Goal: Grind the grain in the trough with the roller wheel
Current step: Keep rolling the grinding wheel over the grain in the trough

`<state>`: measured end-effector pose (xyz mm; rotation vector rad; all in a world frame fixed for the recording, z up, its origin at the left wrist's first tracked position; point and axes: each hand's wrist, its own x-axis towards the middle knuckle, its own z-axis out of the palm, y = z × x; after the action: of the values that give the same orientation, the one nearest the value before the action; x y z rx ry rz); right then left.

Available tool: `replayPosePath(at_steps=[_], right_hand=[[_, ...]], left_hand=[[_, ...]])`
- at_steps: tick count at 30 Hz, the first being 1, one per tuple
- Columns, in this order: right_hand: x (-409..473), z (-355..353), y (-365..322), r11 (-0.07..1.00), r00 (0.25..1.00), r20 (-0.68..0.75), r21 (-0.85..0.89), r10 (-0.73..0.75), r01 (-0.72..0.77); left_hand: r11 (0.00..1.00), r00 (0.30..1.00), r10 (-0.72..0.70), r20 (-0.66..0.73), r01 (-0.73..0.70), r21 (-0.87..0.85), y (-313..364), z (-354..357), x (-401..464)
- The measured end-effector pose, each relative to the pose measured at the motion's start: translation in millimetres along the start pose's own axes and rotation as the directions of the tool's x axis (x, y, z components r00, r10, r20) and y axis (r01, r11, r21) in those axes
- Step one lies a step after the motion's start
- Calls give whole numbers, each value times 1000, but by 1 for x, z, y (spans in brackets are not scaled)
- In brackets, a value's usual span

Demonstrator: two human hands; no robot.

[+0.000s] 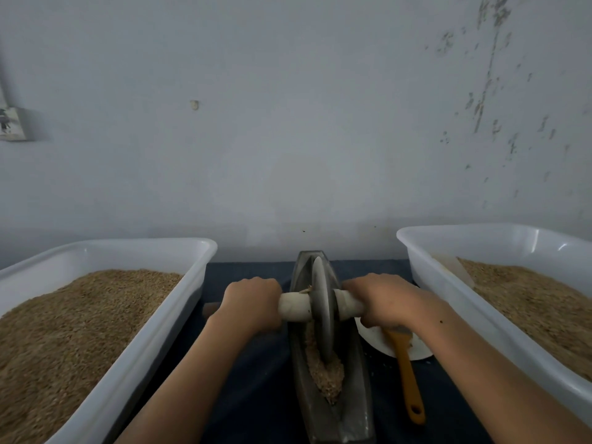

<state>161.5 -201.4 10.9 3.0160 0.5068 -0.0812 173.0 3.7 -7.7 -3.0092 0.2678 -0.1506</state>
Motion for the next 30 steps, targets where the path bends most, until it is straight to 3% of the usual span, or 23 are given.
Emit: replayPosePath(at_steps=[4,7,9,15,19,22,26,30], right_hand=[[5,11,-3,997,975,-220,-63,20,-35],[6,15,-2,997,958,-288,-65,10,-30],[5,11,-1,999,977,-214,-45,12,-22],[1,-2,2,1000,997,71,22,15,-16],[0,-2,3,998,993,115,54,24,-30],[2,2,3,998,999,42,61,27,-30],[6,12,-1,998,974,-223,-35,40,-49],[7,19,-2,998,945,-326,-44,19,-35]], left_hand=[[1000,960,-19,-278,18,-6,4,12,1],[1000,944,-19,-330,13,-19,5,16,0],[1000,963,-5,-270,3,-6,3,13,1],[1000,993,-2,117,5,-23,-1,-3,-2],[999,992,-39,121,36,22,3,-5,-3],[997,998,-55,-5,55,45,7,-3,-2],[998,980,-60,-191,66,22,8,6,-2],[999,967,-40,-253,40,-3,6,11,-1]])
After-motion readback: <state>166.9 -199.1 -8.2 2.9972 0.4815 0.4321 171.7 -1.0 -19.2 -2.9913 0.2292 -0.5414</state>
